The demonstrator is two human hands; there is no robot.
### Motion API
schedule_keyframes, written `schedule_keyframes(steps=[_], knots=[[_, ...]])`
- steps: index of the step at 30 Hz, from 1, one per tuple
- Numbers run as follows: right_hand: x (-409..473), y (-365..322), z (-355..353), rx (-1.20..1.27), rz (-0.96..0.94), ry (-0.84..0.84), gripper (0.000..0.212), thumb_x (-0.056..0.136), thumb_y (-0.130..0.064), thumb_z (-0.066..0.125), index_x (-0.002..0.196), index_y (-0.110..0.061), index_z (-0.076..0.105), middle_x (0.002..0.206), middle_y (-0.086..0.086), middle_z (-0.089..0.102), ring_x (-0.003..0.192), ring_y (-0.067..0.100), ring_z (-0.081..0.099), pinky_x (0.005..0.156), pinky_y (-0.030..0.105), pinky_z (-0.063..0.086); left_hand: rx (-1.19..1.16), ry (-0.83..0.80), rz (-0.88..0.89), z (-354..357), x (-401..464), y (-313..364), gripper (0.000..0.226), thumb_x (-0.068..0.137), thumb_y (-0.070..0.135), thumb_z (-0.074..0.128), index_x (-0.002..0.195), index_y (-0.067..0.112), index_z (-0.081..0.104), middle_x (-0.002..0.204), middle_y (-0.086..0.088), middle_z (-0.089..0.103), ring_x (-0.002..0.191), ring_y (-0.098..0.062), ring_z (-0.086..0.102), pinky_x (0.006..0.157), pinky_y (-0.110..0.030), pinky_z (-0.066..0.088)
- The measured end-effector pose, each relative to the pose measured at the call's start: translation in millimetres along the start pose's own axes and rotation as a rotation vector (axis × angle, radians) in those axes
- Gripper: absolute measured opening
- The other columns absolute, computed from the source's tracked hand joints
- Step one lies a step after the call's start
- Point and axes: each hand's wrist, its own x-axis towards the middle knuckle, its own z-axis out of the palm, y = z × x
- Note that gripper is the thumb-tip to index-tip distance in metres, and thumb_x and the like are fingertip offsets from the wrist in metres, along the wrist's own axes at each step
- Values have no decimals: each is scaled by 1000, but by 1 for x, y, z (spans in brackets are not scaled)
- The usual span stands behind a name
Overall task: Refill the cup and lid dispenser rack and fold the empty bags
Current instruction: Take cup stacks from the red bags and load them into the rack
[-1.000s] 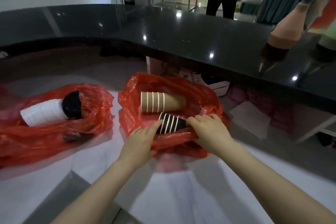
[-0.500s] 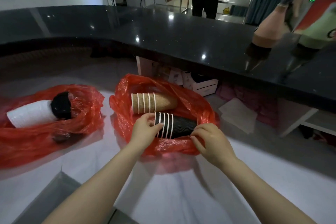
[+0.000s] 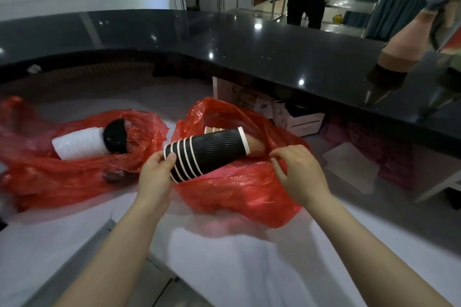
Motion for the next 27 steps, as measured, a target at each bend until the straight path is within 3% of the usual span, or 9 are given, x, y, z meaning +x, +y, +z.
schedule_keyframes(steps=[4,9,13,16,18,23,27], knots=[[32,-11,23,-3,-22,-99,18,87,-11,63,104,-10,69,96,4,67,89,26,56,74,39,48,-240,76,-85,-24,-4,2,26,101,8,39,121,2,55,114,-14,65,102,-20,65,82,-32,50],[67,10,45,-283,-11,-302,39,86,-26,62,124,-22,57,116,2,63,108,26,50,86,40,44,-368,136,-109,-49,-7,3,35,102,5,35,132,-8,47,127,-23,59,117,-31,58,105,-47,41],[82,25,64,-428,1,-515,65,76,-47,72,130,-23,45,128,1,55,119,27,44,93,42,40,-398,222,-95,-64,-8,3,35,101,1,36,134,6,44,123,-16,60,109,-28,61,96,-46,47],[83,32,79,-395,65,-512,67,73,-49,74,126,-19,47,126,5,50,121,29,43,93,44,42,-381,179,-72,-70,-9,1,31,99,0,34,116,12,58,108,-8,69,101,-23,66,82,-38,55],[78,33,86,-391,82,-536,65,73,-49,74,122,-17,46,125,6,51,120,30,44,93,44,42,-392,157,-84,-70,-10,0,32,99,1,33,109,12,62,106,-8,72,101,-23,67,81,-38,56],[62,38,91,-201,112,-521,65,66,-58,73,113,-24,44,114,1,60,110,26,52,85,43,43,-414,42,-122,-63,-10,-10,36,99,18,42,130,4,52,127,-16,61,118,-30,59,101,-48,43],[58,37,79,-21,94,-415,73,64,-65,69,125,-30,49,118,-2,55,111,24,49,89,44,44,-296,31,-158,-54,-13,-19,64,72,7,67,134,7,49,128,-18,60,114,-34,60,94,-49,48]])
